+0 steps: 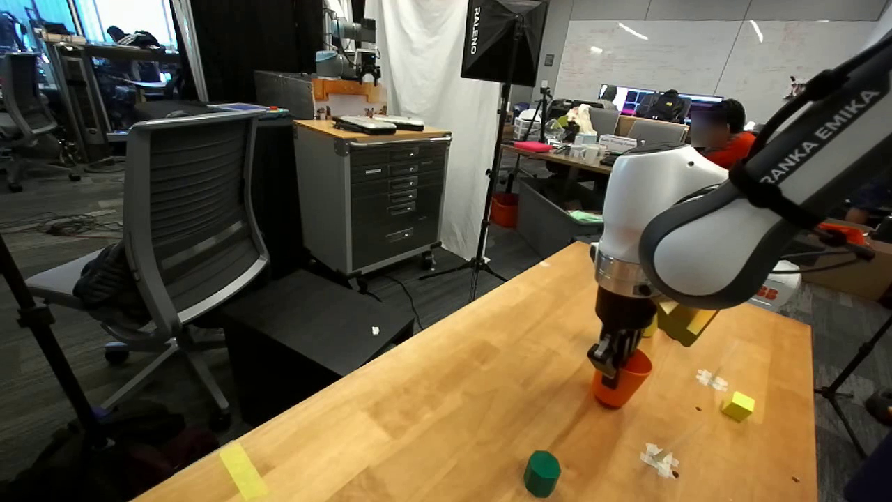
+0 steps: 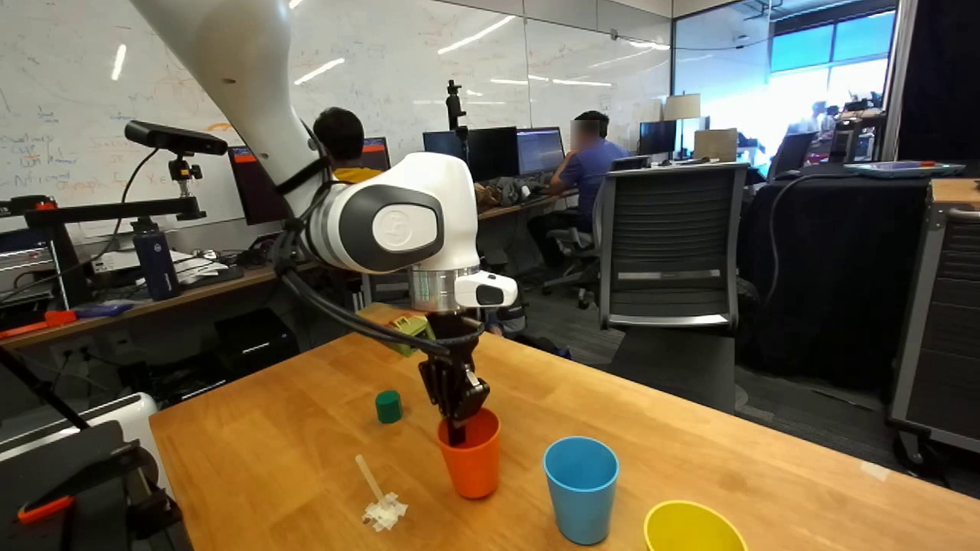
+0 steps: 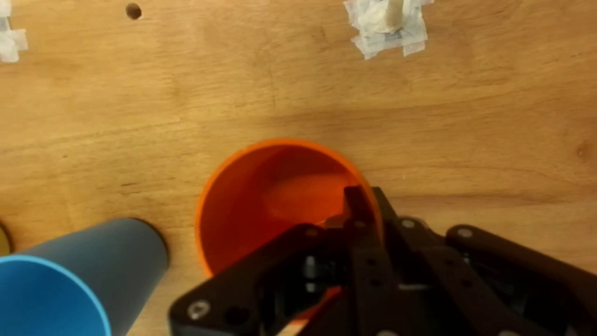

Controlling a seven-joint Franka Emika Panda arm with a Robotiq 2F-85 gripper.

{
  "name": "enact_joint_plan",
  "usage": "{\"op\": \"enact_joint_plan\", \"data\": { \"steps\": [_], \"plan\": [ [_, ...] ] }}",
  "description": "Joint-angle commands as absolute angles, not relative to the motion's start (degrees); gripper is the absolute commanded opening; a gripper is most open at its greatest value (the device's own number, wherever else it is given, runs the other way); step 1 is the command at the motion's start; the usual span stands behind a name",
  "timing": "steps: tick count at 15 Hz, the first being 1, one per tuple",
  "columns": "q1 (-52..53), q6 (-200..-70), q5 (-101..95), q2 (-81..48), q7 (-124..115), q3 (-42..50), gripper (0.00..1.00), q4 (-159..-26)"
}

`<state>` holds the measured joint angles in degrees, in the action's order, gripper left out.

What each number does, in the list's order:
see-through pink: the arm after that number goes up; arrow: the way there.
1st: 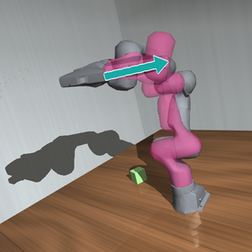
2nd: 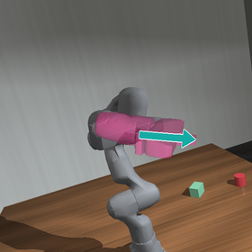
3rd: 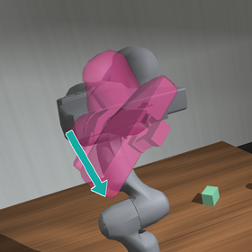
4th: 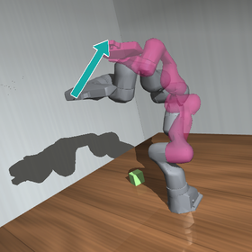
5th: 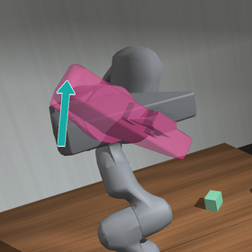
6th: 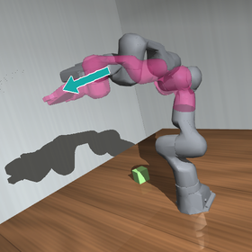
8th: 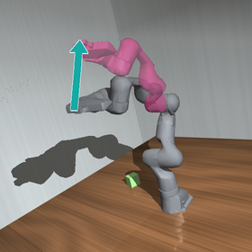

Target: Stack the cups together

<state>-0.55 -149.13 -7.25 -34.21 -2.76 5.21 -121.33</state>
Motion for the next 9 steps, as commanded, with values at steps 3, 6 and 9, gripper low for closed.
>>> {"op": "enact_joint_plan", "data": {
  "steps": [3,6,9],
  "plan": [
    [0.1,-148.0,-7.3,-28.0,-4.4,6.1,0.01,-123.3],
    [-1.3,-145.1,-6.1,-25.7,-3.8,6.0,0.01,-121.8],
    [-3.2,-142.3,-4.3,-23.4,-3.3,6.0,0.01,-119.7]
  ]
}}
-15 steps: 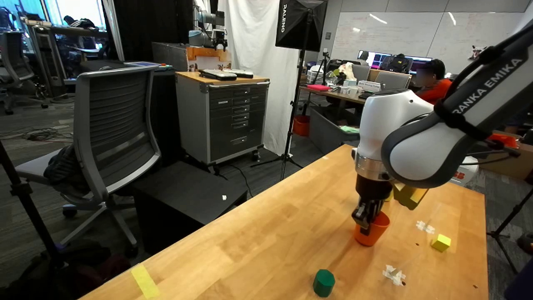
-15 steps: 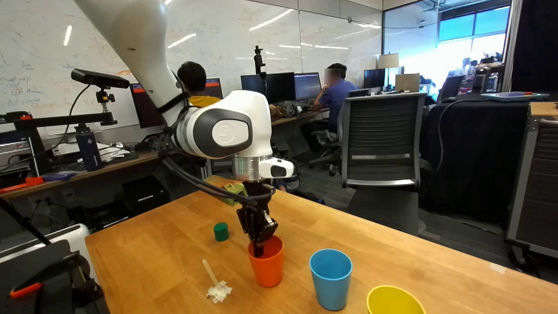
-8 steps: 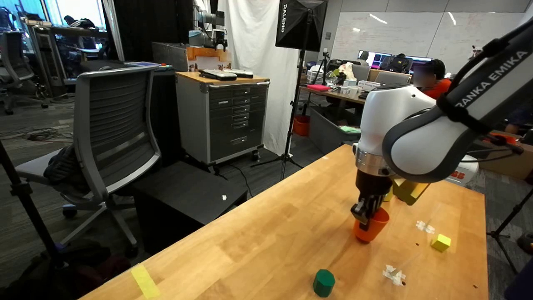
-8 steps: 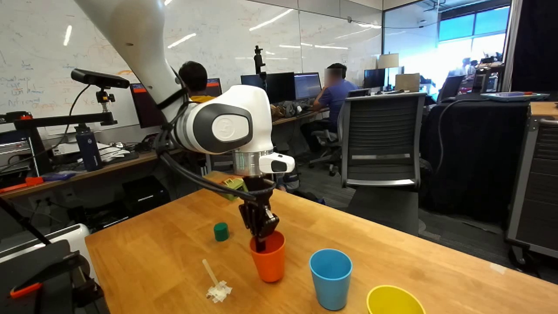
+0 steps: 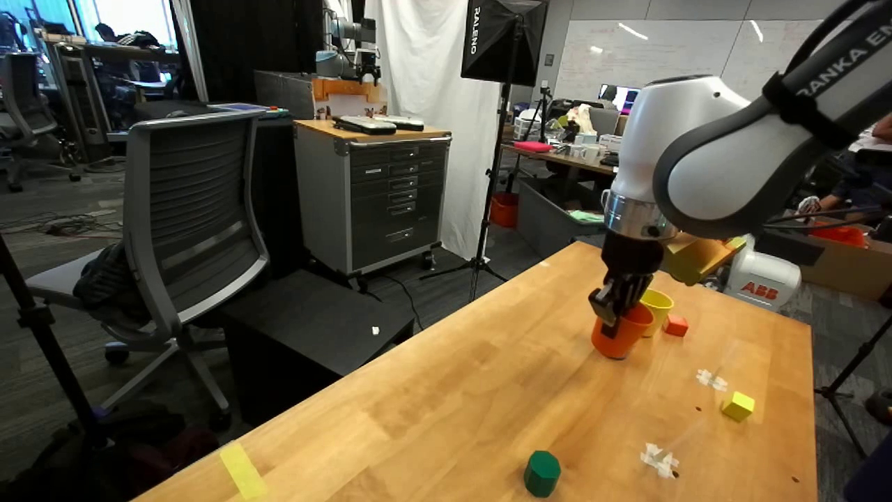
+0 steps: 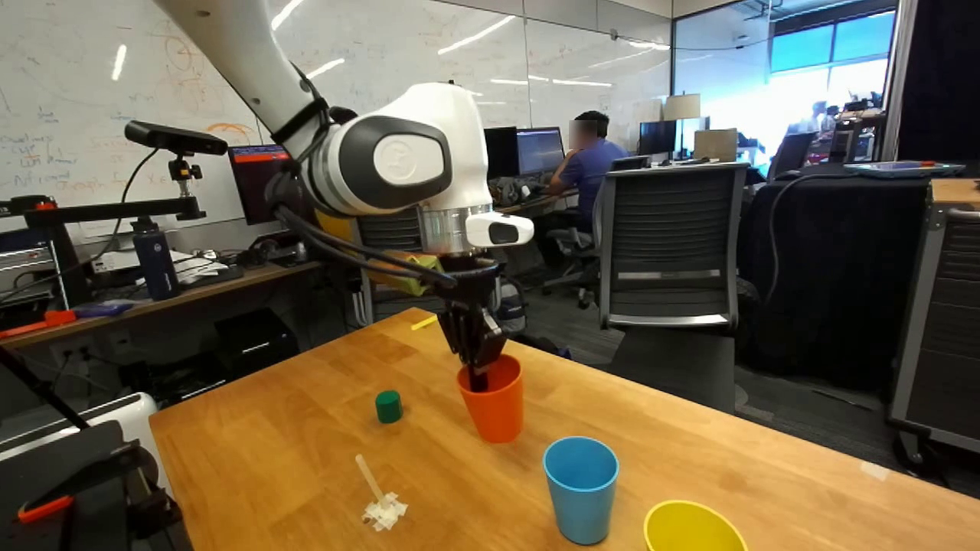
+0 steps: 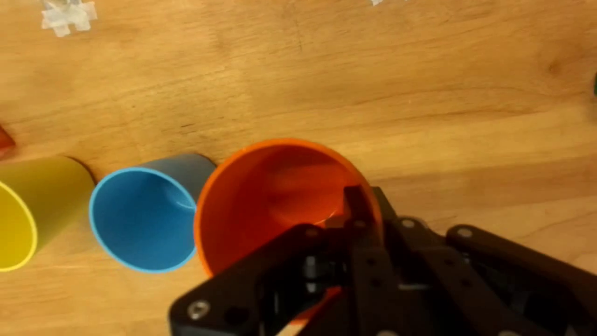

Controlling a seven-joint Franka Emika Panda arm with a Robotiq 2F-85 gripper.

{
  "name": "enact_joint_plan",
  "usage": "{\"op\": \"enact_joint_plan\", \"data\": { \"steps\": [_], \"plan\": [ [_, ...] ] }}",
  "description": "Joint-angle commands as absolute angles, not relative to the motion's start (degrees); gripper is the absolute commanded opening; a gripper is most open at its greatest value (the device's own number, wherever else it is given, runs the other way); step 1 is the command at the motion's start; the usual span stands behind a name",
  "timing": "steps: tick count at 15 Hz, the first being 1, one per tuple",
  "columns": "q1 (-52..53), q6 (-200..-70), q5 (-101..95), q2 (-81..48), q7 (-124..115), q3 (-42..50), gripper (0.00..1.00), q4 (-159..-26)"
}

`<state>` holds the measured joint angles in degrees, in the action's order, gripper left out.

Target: Stack the cups together

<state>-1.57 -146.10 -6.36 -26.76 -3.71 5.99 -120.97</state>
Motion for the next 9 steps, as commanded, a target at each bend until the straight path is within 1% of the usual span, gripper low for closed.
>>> {"op": "enact_joint_plan", "data": {
  "steps": [1,6,9],
  "plan": [
    [-4.2,-141.1,-3.0,-23.0,-2.8,5.7,0.01,-118.6],
    [-7.4,-135.8,1.6,-23.4,-3.2,6.0,0.01,-111.7],
    [-8.4,-132.2,2.3,-25.9,-4.6,6.6,0.01,-106.9]
  ]
}}
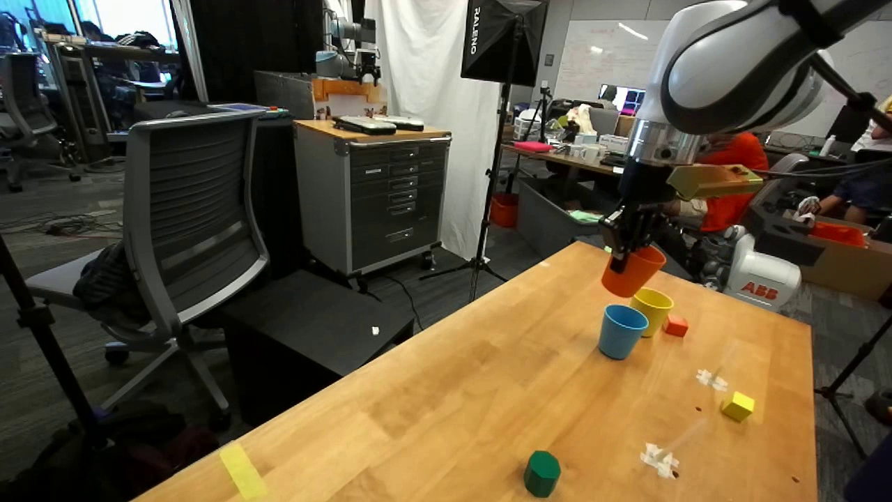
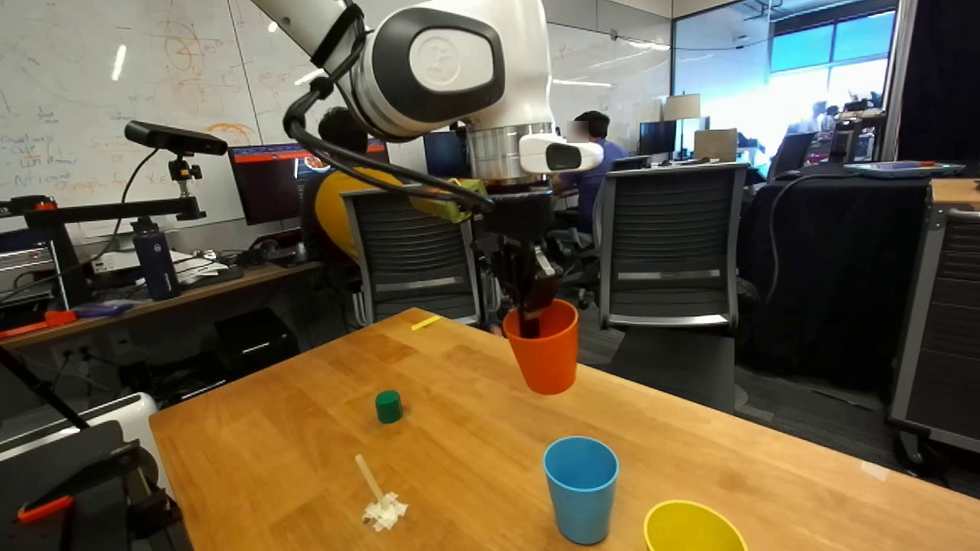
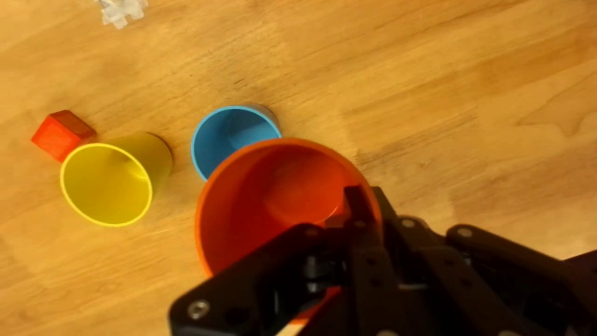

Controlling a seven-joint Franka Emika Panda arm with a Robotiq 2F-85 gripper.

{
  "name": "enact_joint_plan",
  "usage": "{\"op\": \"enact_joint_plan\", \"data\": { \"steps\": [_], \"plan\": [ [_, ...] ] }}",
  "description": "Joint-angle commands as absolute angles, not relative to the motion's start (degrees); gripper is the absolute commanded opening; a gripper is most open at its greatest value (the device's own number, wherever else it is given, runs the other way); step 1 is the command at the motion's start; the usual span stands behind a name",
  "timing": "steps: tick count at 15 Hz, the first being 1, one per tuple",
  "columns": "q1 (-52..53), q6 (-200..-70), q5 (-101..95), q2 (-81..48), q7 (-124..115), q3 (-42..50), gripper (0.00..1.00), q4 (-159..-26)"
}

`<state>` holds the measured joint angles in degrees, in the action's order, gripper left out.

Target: Stack the cups together

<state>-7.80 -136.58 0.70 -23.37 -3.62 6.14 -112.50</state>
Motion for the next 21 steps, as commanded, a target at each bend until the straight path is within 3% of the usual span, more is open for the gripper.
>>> {"op": "enact_joint_plan", "data": {
  "steps": [1,11,21],
  "plan": [
    [-8.6,-131.4,2.3,-26.7,-5.2,6.8,0.01,-105.6],
    [-8.9,-127.1,1.3,-36.6,-10.6,9.0,0.01,-95.9],
    [-7.5,-129.1,0.0,-37.9,-11.6,9.4,0.01,-97.5]
  ]
}}
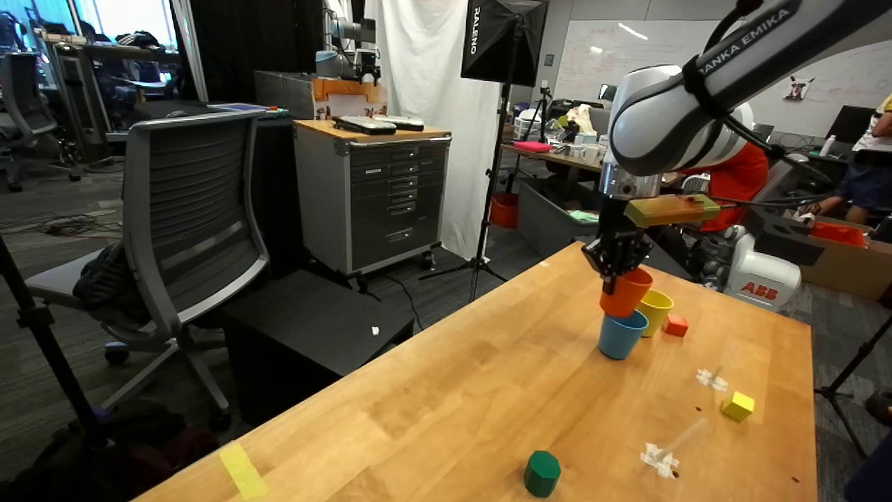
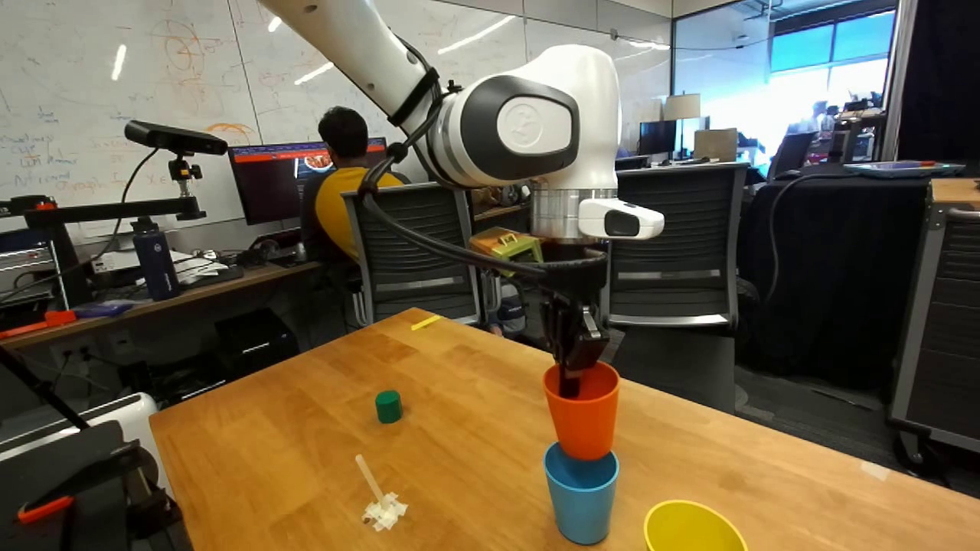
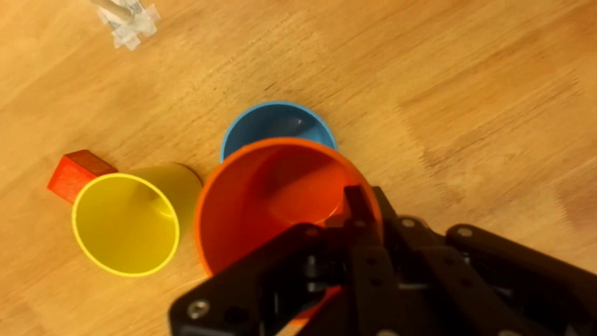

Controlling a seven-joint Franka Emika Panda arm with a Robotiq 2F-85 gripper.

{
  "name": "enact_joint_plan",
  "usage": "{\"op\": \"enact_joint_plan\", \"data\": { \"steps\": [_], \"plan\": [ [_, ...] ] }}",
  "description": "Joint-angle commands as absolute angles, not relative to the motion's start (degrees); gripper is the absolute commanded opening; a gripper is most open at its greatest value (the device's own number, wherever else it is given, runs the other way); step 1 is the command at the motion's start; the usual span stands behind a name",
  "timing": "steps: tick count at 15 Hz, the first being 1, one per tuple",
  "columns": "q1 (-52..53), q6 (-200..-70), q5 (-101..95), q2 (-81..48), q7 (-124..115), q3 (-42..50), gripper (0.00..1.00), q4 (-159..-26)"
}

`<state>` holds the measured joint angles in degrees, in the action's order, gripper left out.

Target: Stack the cups together

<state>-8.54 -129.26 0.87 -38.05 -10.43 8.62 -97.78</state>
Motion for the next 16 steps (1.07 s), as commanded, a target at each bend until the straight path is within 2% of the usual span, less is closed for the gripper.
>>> {"op": "enact_joint_plan", "data": {
  "steps": [1,16],
  "plan": [
    [-7.6,-129.2,0.1,-37.6,-11.5,9.4,0.01,-97.8],
    [-7.7,-129.3,-0.4,-39.6,-11.5,10.3,0.01,-98.5]
  ]
}}
